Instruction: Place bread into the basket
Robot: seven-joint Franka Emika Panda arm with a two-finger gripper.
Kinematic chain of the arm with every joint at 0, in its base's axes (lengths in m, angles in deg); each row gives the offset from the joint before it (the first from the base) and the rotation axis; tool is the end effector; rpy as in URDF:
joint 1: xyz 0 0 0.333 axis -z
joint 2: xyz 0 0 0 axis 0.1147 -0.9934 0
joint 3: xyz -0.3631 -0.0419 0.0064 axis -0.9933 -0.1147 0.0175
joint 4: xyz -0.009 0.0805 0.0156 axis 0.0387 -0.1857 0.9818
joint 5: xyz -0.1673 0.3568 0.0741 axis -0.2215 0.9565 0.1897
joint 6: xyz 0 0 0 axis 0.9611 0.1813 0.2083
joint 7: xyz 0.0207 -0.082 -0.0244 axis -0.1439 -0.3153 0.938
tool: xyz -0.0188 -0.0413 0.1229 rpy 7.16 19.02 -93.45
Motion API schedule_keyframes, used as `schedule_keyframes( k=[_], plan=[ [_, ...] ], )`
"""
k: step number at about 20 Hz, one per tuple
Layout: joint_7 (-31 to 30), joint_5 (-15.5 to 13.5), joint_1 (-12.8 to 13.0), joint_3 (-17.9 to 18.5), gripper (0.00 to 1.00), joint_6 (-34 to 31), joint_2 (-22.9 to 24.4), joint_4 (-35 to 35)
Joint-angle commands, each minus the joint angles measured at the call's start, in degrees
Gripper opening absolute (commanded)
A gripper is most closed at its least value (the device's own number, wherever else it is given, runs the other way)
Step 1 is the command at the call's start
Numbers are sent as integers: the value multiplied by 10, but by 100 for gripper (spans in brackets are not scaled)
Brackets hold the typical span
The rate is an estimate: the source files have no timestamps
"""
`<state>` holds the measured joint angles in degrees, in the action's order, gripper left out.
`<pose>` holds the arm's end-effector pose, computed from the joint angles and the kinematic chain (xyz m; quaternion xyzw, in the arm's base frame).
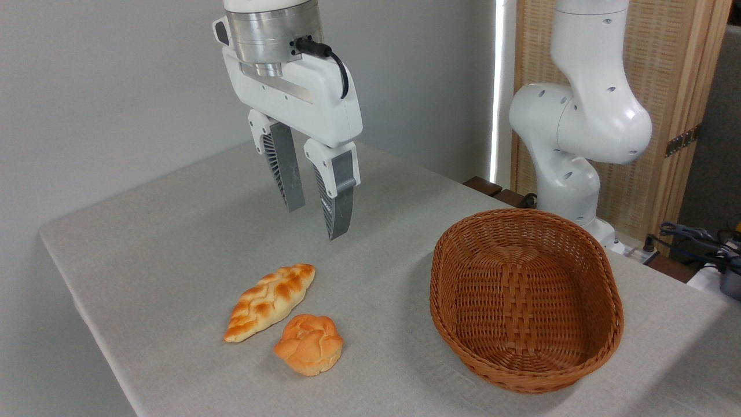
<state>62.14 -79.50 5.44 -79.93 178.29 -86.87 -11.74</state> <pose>0.5542 -0.0003 0.6323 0.9250 -0.3798 0.0087 0.0103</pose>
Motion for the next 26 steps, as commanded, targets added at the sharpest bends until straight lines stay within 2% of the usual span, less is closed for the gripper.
schedule_keyframes(
  k=[1,15,18,20,21,23,24,26],
  plan=[
    [12,-6,4,9,100,-21,1,10],
    [14,-6,4,3,100,-8,4,-14],
    [7,-9,9,-6,100,13,23,-54],
    [1,-24,9,-12,100,30,35,-88],
    [-12,-34,10,-18,100,47,36,-103],
    [-90,-63,10,-30,100,104,32,-131],
    [-129,-69,10,-40,100,129,31,-143],
    [-161,-70,10,-65,100,161,24,-164]
  ],
)
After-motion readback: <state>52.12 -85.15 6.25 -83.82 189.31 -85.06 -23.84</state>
